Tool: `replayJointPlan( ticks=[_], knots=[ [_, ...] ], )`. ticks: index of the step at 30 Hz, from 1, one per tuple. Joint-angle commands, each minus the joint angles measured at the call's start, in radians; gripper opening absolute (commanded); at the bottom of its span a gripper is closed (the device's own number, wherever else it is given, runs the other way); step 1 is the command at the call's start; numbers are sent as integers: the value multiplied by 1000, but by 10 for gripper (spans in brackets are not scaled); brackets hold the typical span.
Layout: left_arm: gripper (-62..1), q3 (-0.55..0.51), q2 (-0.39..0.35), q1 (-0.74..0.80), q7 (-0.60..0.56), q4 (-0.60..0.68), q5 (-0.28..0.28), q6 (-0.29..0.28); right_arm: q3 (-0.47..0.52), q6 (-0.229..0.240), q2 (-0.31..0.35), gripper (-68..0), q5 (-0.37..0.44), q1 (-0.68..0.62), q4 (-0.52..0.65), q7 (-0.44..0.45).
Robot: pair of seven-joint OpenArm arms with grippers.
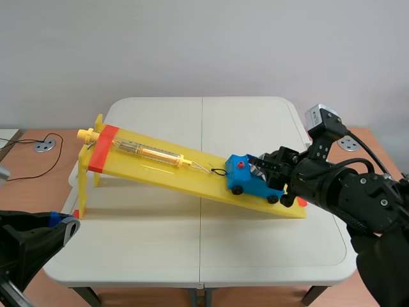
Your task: Place the four metal weights on the blue cart on the ramp.
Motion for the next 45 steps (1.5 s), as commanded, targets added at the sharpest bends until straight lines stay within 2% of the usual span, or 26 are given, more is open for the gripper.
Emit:
replayJointPlan(
  ticks=[1, 7, 19, 25, 27, 31, 34, 36, 39, 45],
  knots=[
    [-581, -16, 19, -8, -89, 72, -58, -32, -11, 41, 2, -669, 56, 104, 79, 127],
    [-581, -16, 19, -8, -89, 72, -58, -32, -11, 39, -3, -669, 56, 104, 60, 126],
    [-581, -16, 19, -8, -89, 72, -58, -32, -11, 34, -3, -669, 87, 103, 54, 43],
    [-581, -16, 19, -8, -89, 72, -58, -32, -11, 30, -3, -668, 72, 104, 54, 71],
    [-581, -16, 19, -8, -89, 72, -58, -32, -11, 30, -3, -639, 71, 104, 54, 73],
    [-581, -16, 19, -8, -89, 72, -58, -32, -11, 31, -2, -505, 56, 104, 54, 106],
    [-581, -16, 19, -8, -89, 72, -58, -32, -6, 36, 7, -466, 53, 109, 55, 133],
    [-581, -16, 19, -8, -89, 72, -59, -32, 11, 54, 17, -446, 52, 117, 56, 132],
    [-581, -16, 19, -8, -89, 72, -59, -32, 48, 116, 43, -403, 55, 123, 66, 132],
    [-581, -16, 19, -8, -89, 72, -59, -32, 110, 235, 138, -402, 74, 113, 132, 112]
  ],
)
